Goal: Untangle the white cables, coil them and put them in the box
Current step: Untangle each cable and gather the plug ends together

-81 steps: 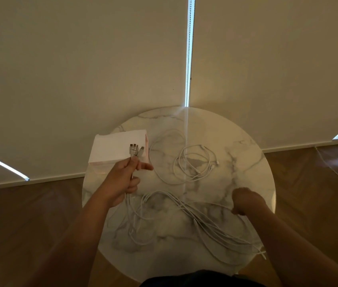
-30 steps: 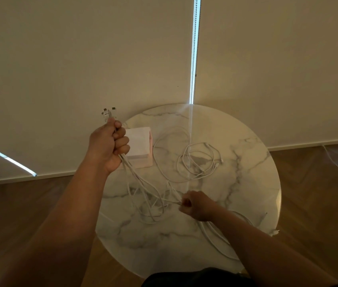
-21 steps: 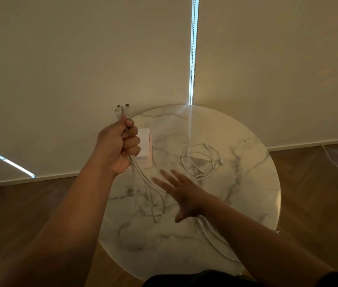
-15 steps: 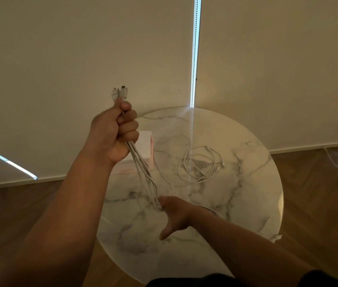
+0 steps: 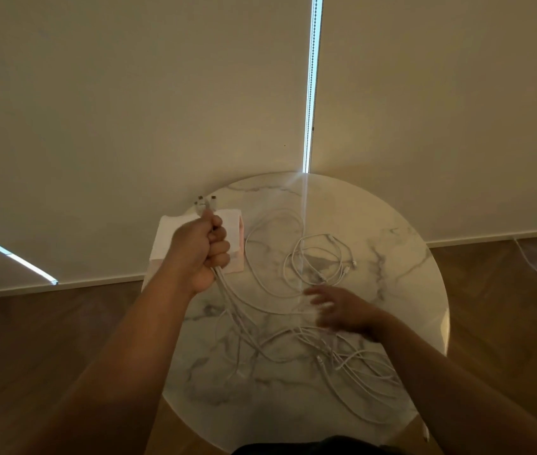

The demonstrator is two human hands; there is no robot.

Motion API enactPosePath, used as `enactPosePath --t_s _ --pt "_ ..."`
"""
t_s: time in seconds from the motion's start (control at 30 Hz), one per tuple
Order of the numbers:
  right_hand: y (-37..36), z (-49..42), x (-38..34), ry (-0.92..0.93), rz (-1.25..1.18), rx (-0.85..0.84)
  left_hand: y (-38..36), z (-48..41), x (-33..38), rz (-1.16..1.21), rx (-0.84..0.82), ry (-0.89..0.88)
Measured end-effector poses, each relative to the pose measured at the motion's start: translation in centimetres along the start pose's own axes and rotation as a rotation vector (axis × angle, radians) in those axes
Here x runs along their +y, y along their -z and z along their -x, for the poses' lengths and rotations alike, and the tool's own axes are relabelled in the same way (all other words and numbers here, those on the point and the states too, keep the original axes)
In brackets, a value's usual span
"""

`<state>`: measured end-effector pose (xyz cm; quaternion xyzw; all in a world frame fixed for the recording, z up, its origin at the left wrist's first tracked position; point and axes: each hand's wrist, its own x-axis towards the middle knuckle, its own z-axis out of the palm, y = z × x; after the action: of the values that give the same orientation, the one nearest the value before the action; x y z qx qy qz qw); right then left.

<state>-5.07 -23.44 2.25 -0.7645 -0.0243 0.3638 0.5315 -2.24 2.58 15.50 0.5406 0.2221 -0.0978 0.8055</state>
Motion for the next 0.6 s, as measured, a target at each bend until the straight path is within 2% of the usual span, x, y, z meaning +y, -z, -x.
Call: enactPosePath --t_s 0.07,0.2,0.23,0.33,0.37,0.47,0.5,0.6 --pt "0.6 0.3 -3.1 0.087 0.154 0.050 -1.0 0.6 -1.2 -0.044 -0.031 0.032" --pt "0.9 1.7 -6.8 0.184 0.423 -0.164 -1.7 1.1 -1.6 -0.113 -0.057 0.033" --pt "1.1 2.3 -7.2 0.232 0.373 -0.238 -1.4 1.1 -1.2 -0.121 -0.053 0.022" --pt "1.9 4.3 -7.8 0.334 -0.059 -0.472 -0.2 0.9 0.4 -0.130 -0.032 -0.011" --pt "1.7 4.4 -8.1 0.337 -0.086 -0.464 -0.2 1.0 0.9 -0.142 -0.046 -0.019" --pt "-1.7 3.2 -10.2 0.346 0.182 -0.208 -2.1 2.0 1.2 -0.196 -0.171 -0.012" --pt "-3.4 2.6 -11.1 0.392 0.184 -0.168 -2.9 2.3 1.2 -0.210 -0.222 -0.009" --pt "-7.9 1.1 -12.2 0.516 0.062 -0.238 -4.2 3.0 2.2 -0.204 -0.307 -0.034"
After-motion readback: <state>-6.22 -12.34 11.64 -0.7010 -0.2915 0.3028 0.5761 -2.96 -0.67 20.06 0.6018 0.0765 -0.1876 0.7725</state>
